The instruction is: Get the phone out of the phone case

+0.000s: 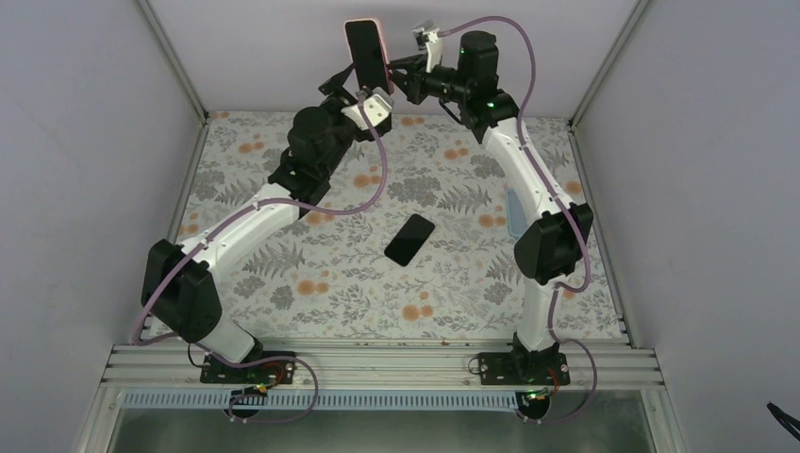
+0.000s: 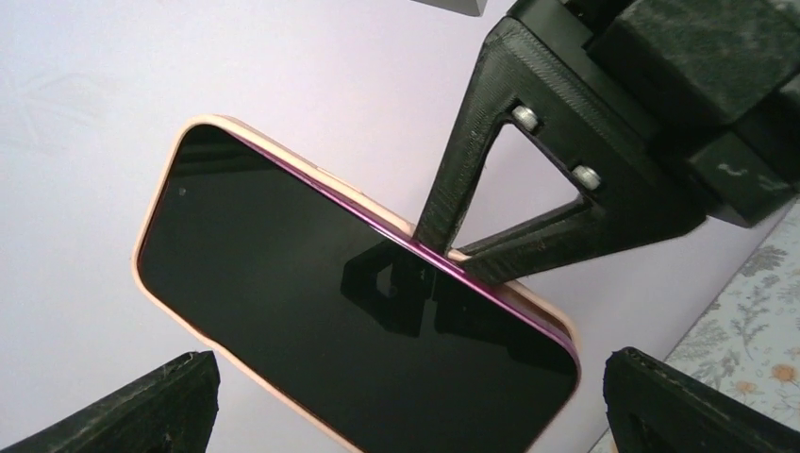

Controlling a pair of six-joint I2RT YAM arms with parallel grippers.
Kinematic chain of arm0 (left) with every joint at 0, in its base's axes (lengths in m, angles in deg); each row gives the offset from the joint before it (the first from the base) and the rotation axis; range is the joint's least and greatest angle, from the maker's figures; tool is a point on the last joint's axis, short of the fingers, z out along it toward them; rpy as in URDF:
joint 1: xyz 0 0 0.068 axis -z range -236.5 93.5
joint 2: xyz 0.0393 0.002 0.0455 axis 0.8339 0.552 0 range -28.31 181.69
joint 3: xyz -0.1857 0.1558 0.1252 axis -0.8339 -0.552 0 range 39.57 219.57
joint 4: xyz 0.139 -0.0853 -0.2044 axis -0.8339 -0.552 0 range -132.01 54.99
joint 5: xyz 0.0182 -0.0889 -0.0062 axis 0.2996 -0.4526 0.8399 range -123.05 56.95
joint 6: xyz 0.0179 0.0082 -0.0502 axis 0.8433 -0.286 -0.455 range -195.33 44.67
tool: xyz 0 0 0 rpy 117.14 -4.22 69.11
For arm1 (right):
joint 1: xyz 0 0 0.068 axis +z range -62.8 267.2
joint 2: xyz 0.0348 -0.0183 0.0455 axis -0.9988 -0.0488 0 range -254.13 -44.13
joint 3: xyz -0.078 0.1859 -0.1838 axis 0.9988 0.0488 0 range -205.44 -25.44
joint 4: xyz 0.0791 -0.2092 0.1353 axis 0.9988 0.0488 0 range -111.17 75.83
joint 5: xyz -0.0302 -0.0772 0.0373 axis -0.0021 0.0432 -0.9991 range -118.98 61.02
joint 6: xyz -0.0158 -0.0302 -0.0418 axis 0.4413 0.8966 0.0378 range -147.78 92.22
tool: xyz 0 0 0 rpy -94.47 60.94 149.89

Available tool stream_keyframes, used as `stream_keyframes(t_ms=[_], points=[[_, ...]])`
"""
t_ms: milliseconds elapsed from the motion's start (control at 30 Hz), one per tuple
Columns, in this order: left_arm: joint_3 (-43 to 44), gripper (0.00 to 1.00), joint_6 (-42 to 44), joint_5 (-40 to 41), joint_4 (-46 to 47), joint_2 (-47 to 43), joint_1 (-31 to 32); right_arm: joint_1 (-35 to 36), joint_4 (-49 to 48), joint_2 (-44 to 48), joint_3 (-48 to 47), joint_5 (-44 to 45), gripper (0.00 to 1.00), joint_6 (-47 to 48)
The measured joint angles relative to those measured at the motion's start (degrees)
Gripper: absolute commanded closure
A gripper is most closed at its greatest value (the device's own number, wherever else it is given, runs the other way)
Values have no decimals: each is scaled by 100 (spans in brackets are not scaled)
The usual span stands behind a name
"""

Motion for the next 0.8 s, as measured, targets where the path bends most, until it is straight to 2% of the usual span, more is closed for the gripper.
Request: stream_keyframes(t_ms=[433, 800], points=[[11, 0, 289, 1032, 601, 553, 256, 157, -175, 2, 68, -109, 97, -264], [-223, 0, 302, 890, 811, 258, 245, 157, -219, 4, 205, -153, 97, -284]])
